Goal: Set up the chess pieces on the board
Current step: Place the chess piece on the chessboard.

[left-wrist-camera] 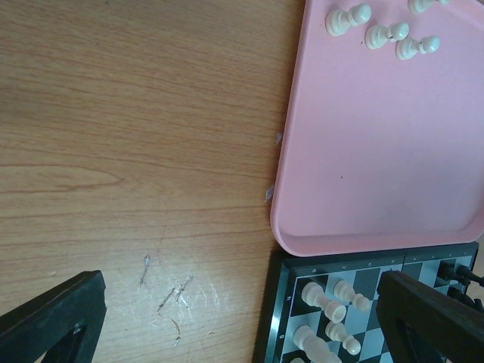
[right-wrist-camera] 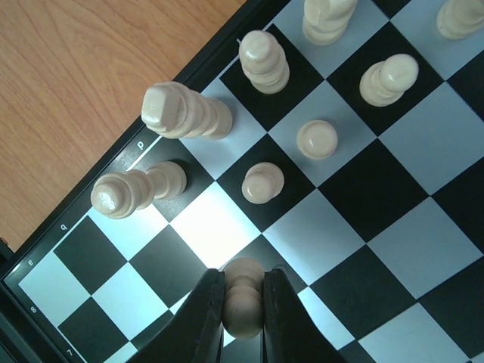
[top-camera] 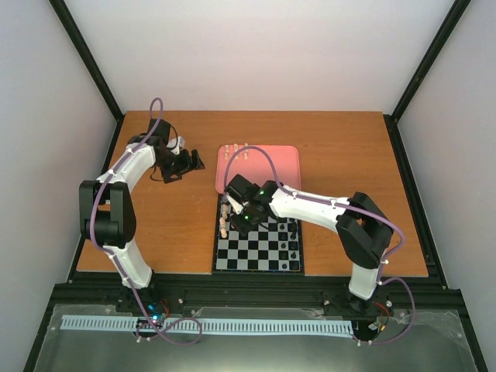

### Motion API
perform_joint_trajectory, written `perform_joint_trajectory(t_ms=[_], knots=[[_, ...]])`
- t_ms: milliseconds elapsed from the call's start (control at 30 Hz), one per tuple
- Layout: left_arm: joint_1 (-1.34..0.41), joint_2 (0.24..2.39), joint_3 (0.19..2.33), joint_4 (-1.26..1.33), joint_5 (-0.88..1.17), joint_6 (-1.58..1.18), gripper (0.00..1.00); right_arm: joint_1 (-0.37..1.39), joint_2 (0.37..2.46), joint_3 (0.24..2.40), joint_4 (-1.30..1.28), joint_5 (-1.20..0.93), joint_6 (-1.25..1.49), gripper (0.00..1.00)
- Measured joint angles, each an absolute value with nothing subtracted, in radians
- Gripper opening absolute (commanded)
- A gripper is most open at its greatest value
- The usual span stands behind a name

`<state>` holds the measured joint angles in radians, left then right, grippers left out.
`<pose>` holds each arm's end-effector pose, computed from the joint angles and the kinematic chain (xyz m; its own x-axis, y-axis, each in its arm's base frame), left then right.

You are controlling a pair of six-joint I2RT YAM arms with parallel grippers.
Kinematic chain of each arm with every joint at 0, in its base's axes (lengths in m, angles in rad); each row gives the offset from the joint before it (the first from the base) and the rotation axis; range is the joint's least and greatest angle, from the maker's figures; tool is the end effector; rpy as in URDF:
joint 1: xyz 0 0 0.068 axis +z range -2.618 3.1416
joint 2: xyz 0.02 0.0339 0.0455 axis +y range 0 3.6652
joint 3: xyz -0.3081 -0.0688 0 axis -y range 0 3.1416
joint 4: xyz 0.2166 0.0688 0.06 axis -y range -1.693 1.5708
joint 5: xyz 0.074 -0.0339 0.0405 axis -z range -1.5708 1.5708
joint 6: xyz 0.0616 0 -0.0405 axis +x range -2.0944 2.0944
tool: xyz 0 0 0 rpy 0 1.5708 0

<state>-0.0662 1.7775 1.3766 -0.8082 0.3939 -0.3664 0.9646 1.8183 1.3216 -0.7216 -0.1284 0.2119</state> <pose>0.3501 -0.0469 0.2633 -0.9417 -0.2691 -0.2018 -0.1508 0.8740 -0.4619 0.1993 0.3013 0.2350 -0.6995 -0.6428 -0.3122 -0.7090 0.6791 0.1901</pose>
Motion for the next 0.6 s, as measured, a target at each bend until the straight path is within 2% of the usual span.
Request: perform_joint_trajectory(t_ms=[600], knots=[[-0.066, 1.759, 1.36, -0.808, 0.393, -0.366, 1.0, 0.998, 1.872, 1.303, -0.665, -0.161, 0.207, 0.07]])
